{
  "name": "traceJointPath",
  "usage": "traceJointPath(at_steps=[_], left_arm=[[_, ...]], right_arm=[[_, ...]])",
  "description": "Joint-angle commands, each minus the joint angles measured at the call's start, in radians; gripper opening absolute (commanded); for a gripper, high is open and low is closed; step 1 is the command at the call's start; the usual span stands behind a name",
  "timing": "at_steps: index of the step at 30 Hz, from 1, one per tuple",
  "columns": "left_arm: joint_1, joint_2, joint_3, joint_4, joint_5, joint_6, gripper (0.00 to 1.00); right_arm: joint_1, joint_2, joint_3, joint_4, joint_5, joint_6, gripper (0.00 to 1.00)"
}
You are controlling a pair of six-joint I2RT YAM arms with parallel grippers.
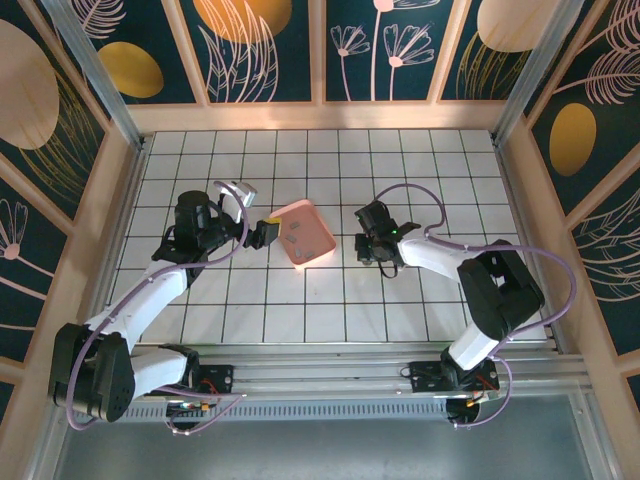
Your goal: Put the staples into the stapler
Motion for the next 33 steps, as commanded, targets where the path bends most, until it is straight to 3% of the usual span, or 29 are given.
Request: traceJointPath(at_steps=[1, 33], left_arm=[[-0.006, 0.006, -0.008, 0.030, 0.003, -0.011, 0.96], [-0.006, 0.006, -0.008, 0.033, 0.007, -0.011, 0.96]], right_arm=[[0.010, 0.016, 0.025, -0.016, 0.043, -0.008, 0.16], [0.035, -0.015, 0.035, -0.040, 0.105, -0.064, 0.16]])
